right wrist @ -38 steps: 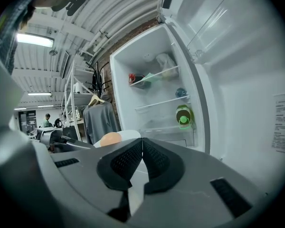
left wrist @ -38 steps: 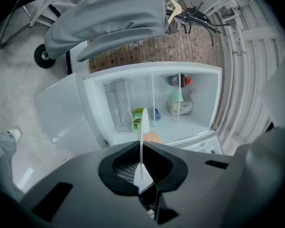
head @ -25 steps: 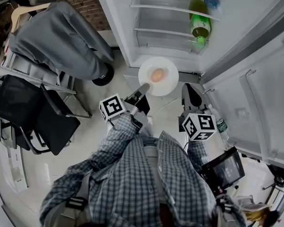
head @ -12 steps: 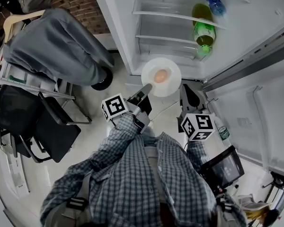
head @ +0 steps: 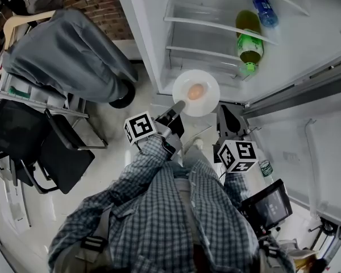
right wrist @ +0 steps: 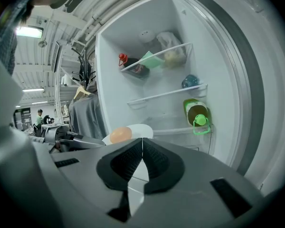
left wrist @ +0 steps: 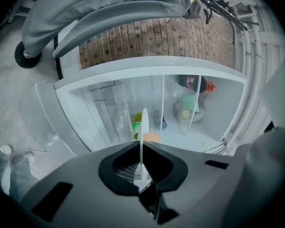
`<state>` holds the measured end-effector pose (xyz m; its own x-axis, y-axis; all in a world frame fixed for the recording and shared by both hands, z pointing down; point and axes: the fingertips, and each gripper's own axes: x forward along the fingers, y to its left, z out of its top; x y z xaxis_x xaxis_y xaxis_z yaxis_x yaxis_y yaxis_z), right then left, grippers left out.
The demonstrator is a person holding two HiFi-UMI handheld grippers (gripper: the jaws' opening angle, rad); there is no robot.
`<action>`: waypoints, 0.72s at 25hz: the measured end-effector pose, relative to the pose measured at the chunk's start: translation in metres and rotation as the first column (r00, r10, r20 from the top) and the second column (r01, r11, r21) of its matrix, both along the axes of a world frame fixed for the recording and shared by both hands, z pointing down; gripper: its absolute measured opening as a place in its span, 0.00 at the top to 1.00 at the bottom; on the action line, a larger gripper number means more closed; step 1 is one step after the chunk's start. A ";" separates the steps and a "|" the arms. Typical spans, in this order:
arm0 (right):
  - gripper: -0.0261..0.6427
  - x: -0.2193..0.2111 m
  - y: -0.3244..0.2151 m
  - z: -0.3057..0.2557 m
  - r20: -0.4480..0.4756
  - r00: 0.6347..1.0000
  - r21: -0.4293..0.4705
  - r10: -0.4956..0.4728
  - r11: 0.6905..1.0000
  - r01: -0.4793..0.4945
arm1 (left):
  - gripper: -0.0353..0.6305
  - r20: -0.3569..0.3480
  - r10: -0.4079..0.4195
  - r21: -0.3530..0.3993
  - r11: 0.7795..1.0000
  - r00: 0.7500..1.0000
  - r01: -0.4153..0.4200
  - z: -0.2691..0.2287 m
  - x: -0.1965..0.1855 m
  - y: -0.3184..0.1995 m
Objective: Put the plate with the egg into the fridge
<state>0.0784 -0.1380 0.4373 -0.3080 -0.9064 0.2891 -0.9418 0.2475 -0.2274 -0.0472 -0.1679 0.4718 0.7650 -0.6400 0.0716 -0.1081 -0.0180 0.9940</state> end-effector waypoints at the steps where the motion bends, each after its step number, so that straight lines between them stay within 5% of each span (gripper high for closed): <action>1: 0.95 0.000 -0.002 0.000 -0.003 1.000 0.001 -0.003 1.000 0.003 | 0.92 0.002 -0.003 -0.002 1.000 1.000 0.003 0.001 0.000 -0.002; 18: 0.95 0.022 -0.064 -0.015 -0.048 0.995 0.035 -0.090 0.995 0.091 | 0.92 0.035 -0.088 0.006 0.996 0.996 0.088 0.004 0.024 -0.065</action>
<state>0.1008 -0.2021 0.4219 -0.3763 -0.8858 0.2718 -0.9245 0.3394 -0.1736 -0.0235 -0.2332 0.4754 0.7031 -0.7048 0.0943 -0.1438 -0.0111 0.9895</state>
